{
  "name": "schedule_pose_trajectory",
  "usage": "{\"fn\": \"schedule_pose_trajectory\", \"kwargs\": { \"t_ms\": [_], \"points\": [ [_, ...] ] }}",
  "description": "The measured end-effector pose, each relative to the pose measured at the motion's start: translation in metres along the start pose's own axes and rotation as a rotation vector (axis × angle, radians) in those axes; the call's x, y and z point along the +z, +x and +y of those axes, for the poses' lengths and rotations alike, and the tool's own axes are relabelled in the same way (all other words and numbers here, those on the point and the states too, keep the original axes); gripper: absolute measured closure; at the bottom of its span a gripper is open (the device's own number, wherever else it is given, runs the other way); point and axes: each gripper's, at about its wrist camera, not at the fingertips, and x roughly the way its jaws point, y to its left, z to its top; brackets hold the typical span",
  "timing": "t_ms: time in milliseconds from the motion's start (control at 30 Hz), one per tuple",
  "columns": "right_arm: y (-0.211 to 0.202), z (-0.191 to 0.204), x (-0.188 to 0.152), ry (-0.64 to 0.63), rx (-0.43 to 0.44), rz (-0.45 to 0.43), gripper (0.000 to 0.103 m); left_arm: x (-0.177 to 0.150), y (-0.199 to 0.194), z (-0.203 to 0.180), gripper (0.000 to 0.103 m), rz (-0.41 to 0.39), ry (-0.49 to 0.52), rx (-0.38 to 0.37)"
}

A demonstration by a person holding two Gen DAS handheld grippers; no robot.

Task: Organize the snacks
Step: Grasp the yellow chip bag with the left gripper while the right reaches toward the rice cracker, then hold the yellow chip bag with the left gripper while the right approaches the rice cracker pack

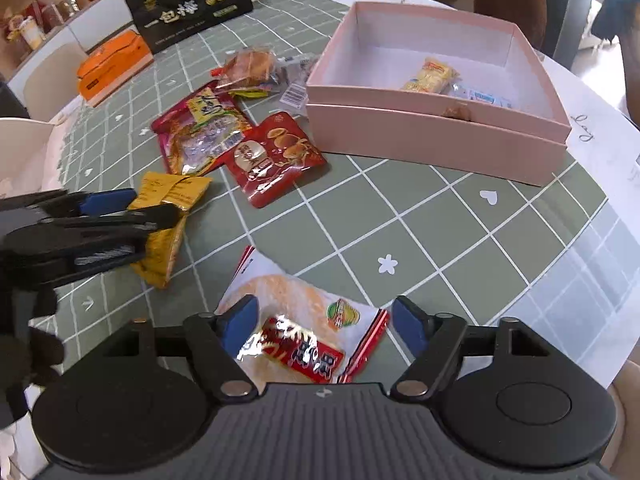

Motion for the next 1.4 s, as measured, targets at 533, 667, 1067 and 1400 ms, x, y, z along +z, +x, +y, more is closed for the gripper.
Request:
{"fn": "schedule_pose_trajectory", "kwargs": {
  "t_ms": [533,667,1067,1400],
  "points": [
    [0.012,0.032,-0.022,-0.013,0.037,0.109,0.019,-0.003,0.007,0.054,0.035,0.023,-0.225,-0.109],
    [0.008,0.035,-0.031,-0.065,-0.008,0.095,0.019,-0.014,-0.002,0.049,0.047,0.037,-0.248,-0.169],
    [-0.009,-0.021,-0.032,-0.037,-0.29,0.012,0.018,-0.067,-0.044,0.027,0.049,0.032,-0.247,-0.199],
    [0.008,-0.018,0.006,0.212,-0.076,-0.029,0.018,-0.069,-0.047,0.026,0.049,0.045,-0.274,-0.182]
  ]
}}
